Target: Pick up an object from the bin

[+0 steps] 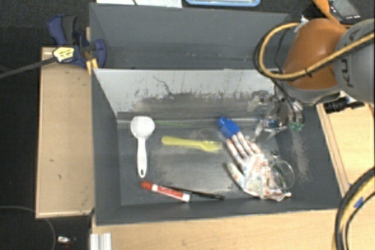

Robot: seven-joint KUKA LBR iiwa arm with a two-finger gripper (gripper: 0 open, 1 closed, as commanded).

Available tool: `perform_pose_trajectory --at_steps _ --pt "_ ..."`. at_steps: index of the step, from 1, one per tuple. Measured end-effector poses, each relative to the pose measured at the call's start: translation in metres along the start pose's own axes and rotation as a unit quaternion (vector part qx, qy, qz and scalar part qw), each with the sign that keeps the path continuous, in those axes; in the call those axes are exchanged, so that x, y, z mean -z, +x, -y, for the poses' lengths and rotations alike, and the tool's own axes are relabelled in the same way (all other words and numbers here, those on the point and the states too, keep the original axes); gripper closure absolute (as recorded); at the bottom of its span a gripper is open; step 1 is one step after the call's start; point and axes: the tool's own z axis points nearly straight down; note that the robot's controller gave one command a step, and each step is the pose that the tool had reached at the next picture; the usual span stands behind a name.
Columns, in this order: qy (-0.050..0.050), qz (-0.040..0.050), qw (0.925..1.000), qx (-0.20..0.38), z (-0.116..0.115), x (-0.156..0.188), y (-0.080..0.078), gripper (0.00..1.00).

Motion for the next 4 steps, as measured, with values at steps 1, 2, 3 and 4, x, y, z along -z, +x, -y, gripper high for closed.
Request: perform_pose_trajectory --at_steps 1,2,3,4 --pt "0.0 -0.0017 0.9995 -0.032 -0.003 -0.036 0.002 0.0" --pt "-0.001 -0.0008 0.9969 -0.079 -0.016 -0.014 0.022 0.0" --pt "-0.001 0.0006 0.9821 -0.189 0.001 -0.059 0.007 0.0" --pt "0.0 0.0004 0.9801 -0.199 0.01 -0.072 0.021 1.0"
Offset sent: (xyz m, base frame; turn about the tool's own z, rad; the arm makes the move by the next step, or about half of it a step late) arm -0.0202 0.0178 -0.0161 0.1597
